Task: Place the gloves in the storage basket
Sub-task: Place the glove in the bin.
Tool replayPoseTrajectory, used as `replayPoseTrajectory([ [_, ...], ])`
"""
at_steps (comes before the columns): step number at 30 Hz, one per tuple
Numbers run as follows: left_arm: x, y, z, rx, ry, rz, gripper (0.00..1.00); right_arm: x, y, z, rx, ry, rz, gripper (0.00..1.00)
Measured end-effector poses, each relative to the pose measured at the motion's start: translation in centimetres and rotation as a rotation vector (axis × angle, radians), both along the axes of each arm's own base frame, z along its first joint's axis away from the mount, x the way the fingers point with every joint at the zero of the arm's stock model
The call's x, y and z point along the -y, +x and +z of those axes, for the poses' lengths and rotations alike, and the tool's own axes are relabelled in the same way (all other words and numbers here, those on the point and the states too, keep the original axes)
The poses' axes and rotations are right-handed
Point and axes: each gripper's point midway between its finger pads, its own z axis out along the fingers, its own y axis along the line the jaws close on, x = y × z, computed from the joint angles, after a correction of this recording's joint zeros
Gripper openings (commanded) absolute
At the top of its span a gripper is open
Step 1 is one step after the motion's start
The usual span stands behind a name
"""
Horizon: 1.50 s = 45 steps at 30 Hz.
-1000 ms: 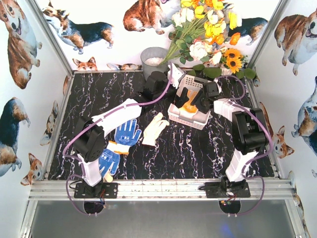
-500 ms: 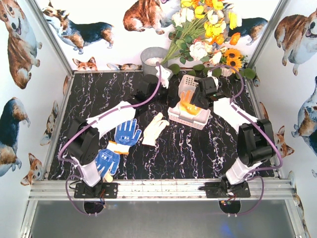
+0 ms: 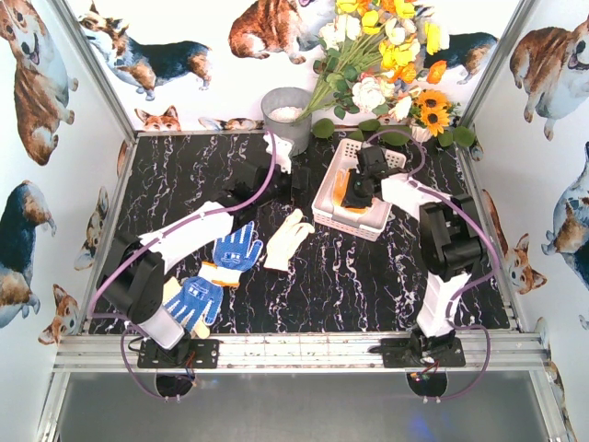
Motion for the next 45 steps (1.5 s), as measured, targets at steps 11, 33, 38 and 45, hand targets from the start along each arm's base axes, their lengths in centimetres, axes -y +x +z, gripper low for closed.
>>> replayPoseTrajectory([
  [11, -1.3, -0.2, -0.2, -0.012, -0.003, 0.040, 0.97, -1.0, 2.2, -0.9, -0.011, 0.018, 0.008, 0.16],
  [33, -3.0, -0.8, -0.9, -0.038, -0.007, 0.090, 0.97, 2.1, 4.0, -2.1, -0.003, -0.043, -0.238, 0.18],
  [38, -3.8, -1.4, 0.0, -0.033, -0.018, 0.113, 0.97, 2.0, 4.0, -1.3, 0.013, -0.023, -0.230, 0.33],
  [45, -6.8, -3.7, 2.1, -0.023, -0.029, 0.201, 0.98, 1.9, 2.6, 4.8, 0.120, 0.028, -0.182, 0.46],
])
